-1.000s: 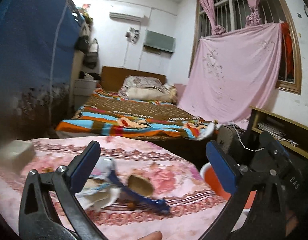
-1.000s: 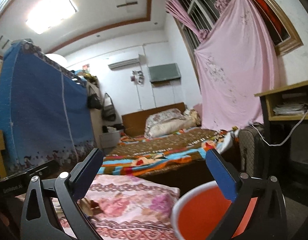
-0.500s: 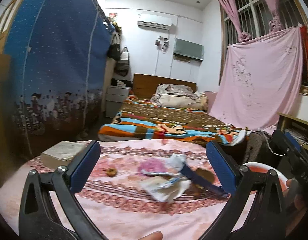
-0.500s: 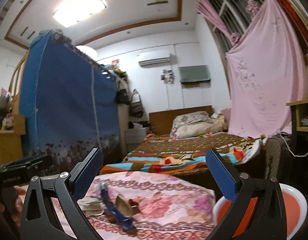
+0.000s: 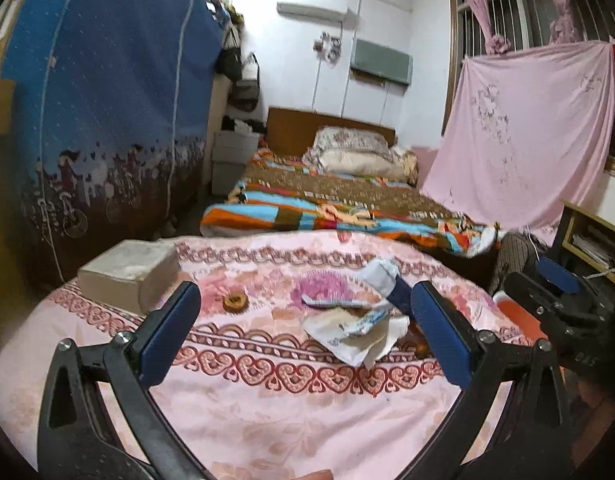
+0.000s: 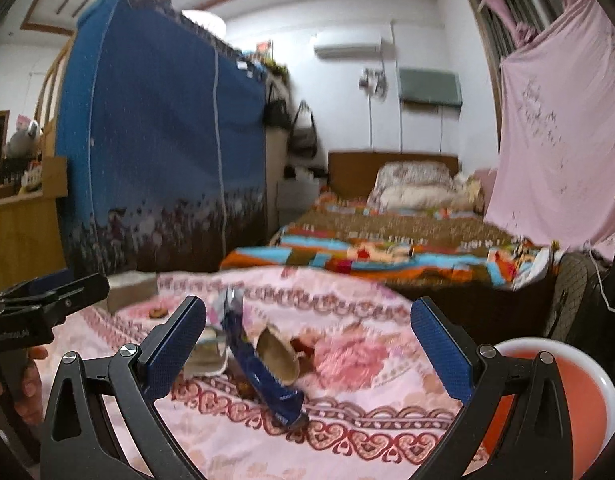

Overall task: Collect trash
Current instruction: 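Move both tools back over the dark blue wrapper on the bed, then grasp the dark blue wrapper with the right tool while the left tool grasps a white strip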

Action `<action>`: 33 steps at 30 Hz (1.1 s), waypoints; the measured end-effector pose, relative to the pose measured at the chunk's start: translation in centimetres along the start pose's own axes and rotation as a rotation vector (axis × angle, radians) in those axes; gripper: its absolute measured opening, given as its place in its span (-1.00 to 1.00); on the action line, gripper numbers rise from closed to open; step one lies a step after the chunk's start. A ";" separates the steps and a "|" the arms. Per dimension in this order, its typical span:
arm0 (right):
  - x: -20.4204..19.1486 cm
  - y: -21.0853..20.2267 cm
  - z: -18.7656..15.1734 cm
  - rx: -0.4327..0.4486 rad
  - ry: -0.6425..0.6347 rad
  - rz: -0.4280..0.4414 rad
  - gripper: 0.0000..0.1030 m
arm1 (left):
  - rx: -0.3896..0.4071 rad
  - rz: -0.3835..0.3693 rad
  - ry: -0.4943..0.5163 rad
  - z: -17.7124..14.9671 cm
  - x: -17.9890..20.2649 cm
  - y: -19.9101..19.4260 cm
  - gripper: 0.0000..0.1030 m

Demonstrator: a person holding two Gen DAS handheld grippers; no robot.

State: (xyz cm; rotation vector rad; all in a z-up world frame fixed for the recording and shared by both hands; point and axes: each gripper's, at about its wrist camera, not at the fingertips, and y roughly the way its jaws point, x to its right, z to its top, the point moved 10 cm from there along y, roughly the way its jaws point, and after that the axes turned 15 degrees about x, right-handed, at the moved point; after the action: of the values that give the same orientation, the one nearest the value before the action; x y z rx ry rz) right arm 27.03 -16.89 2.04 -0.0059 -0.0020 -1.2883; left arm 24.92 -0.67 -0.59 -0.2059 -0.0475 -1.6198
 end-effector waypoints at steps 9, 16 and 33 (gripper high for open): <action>0.4 1.6 -3.8 -0.206 0.072 0.039 0.75 | -0.180 -0.072 -0.013 -3.0 1.1 1.7 0.50; -0.3 2.0 -6.1 -0.313 0.110 0.091 0.48 | -0.280 -0.137 -0.039 -4.7 2.0 2.4 0.02; -2.4 2.5 -8.5 -0.433 0.068 0.152 0.03 | -0.466 -0.193 -0.233 -7.8 1.9 4.2 -0.59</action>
State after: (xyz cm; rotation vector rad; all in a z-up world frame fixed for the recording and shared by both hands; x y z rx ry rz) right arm 28.72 -13.95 -6.53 -0.3280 0.3299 -1.1154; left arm 28.21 -4.00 -8.35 -0.7690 0.1370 -1.7739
